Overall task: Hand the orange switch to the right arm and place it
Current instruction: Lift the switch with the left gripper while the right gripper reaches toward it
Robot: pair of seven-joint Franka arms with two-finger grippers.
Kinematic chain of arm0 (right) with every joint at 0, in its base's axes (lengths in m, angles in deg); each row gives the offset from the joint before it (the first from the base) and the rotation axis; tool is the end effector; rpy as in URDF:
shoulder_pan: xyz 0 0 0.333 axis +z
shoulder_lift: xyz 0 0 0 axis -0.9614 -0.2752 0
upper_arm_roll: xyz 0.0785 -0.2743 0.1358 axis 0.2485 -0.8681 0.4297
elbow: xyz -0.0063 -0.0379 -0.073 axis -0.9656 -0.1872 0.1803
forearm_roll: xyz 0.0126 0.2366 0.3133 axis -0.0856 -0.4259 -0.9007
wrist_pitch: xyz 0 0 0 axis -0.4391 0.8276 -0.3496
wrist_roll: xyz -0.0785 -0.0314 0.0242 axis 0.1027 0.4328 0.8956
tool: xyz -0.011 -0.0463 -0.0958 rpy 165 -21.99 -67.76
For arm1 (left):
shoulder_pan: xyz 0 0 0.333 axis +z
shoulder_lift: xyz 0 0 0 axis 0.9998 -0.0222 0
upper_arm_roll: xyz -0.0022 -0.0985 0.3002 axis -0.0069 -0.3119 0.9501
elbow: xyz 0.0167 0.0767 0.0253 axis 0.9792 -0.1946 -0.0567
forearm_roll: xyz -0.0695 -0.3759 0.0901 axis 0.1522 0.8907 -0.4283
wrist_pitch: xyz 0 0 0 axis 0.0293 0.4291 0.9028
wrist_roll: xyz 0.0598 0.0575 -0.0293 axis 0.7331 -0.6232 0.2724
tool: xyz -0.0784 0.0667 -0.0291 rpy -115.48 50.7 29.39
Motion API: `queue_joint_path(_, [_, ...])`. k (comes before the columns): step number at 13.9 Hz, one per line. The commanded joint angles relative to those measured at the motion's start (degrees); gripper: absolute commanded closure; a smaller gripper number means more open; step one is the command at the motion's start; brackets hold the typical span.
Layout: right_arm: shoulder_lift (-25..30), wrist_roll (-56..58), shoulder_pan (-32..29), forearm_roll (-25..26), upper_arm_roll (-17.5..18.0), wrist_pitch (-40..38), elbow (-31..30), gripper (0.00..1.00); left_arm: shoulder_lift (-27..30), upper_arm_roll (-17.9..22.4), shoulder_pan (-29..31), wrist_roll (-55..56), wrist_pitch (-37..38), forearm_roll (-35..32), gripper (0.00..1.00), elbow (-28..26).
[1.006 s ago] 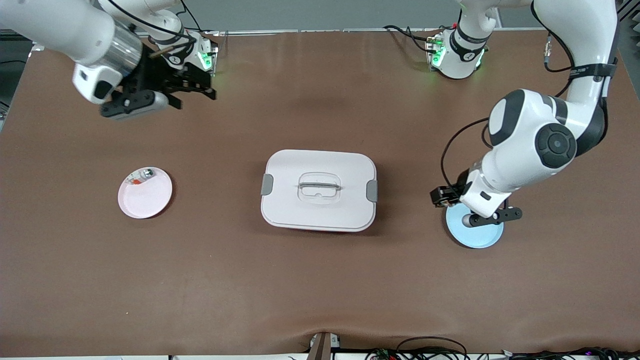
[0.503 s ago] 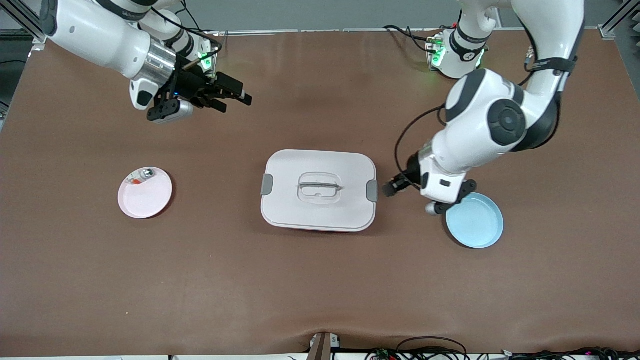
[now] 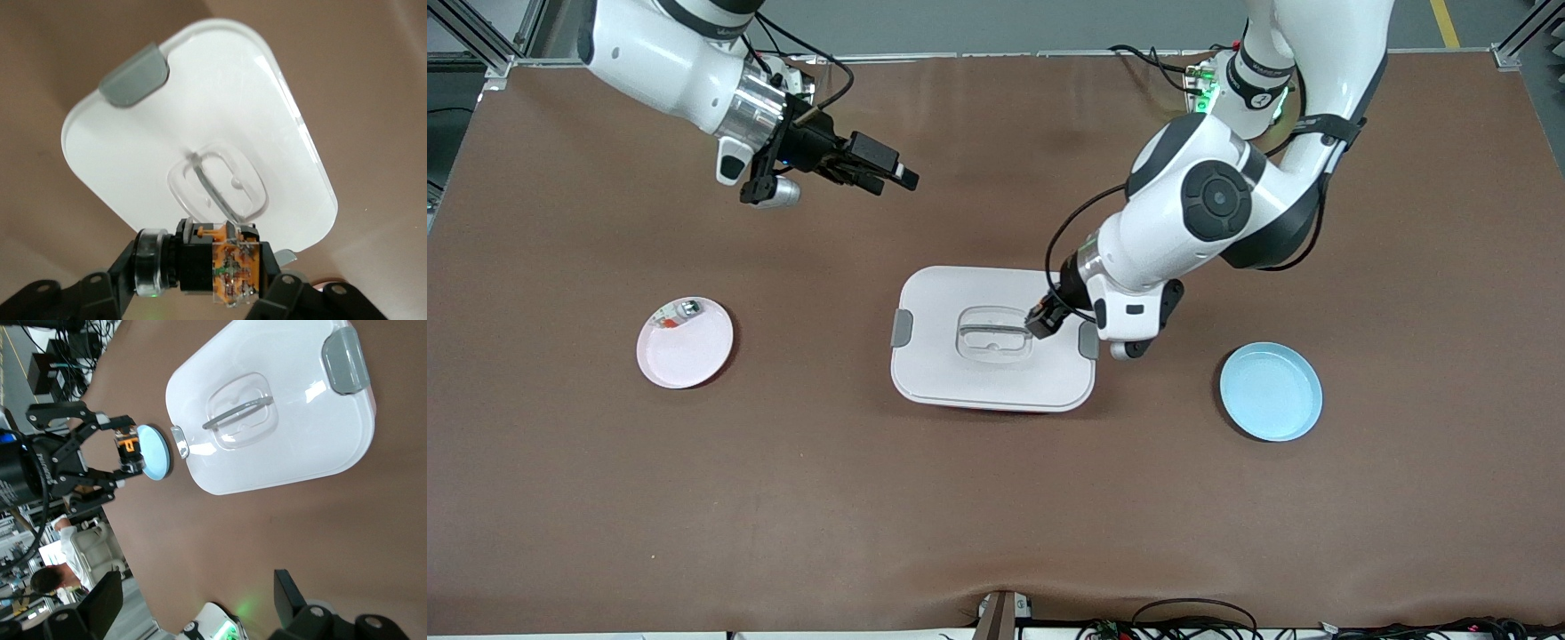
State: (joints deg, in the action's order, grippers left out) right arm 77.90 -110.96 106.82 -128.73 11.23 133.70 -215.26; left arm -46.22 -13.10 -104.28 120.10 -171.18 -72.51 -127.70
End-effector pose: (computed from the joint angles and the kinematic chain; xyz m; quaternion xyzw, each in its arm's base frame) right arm 0.4275 0.2849 0.5134 -0.9006 0.1950 0.0328 0.3871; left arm 0.5741 -0.4124 0.4551 0.8689 0.4537 -0.1317 0.1478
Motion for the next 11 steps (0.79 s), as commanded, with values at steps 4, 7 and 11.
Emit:
queue_joint_path(4, [-0.3,-0.7,3.5,-4.8,-0.5,8.7,-2.0,0.0,-0.9,0.0,-3.4,9.8,0.4,3.2,1.0,3.1])
queue_joint_path(7, [-3.4,-0.6,7.2,-4.8,-0.5,14.2,-1.6,0.0,-1.5,0.1,-4.4,11.1,0.4,4.6,1.0,4.2])
queue_joint_path(11, [-7.2,-0.6,7.8,-5.0,-0.5,15.1,1.0,0.0,-1.8,-0.1,-5.6,11.2,0.5,4.9,1.0,4.3])
